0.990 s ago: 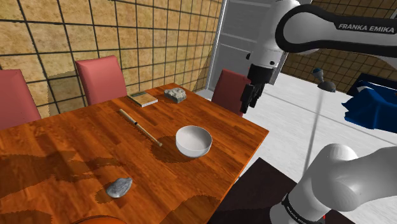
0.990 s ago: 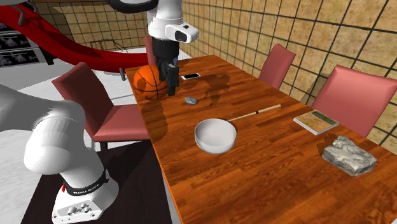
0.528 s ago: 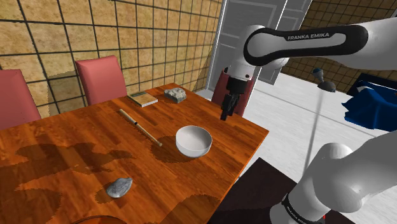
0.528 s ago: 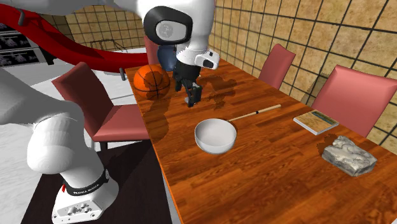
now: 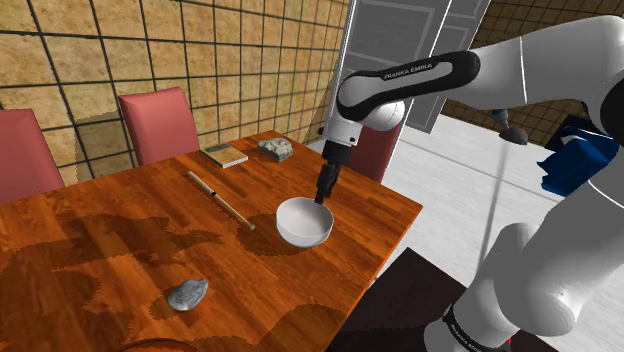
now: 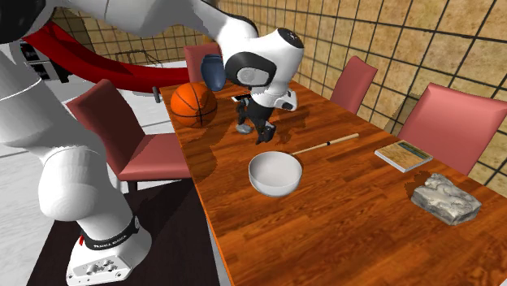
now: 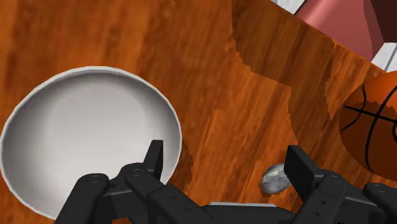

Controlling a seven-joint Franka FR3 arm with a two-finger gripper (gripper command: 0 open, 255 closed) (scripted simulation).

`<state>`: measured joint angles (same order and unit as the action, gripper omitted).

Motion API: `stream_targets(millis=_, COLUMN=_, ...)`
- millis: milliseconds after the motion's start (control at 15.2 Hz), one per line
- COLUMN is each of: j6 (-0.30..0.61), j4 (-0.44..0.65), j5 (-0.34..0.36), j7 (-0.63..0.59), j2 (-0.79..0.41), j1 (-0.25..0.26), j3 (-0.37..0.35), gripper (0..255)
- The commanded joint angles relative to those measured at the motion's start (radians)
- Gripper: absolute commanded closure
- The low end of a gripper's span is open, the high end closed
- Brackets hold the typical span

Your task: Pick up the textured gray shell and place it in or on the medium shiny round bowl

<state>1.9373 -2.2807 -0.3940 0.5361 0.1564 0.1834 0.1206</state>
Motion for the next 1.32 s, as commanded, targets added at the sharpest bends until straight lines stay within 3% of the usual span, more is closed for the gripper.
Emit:
stream_targets(millis=0, j6=0.017, j4=0.038, j5=-0.054, j7=0.073, j2=-0.082, j1=0.014, j3=0.004, gripper=0)
stream_targets(millis=660, j6=-0.007, j4=0.313, j5=-0.275, j7=0.347, j2=-0.473, j1=0.037, j3=-0.062, gripper=0)
stream_targets(millis=1254, j6=-0.094, j4=0.653, j5=-0.368, j7=0.475, j2=-0.807, j1=0.044, j3=-0.170, gripper=0)
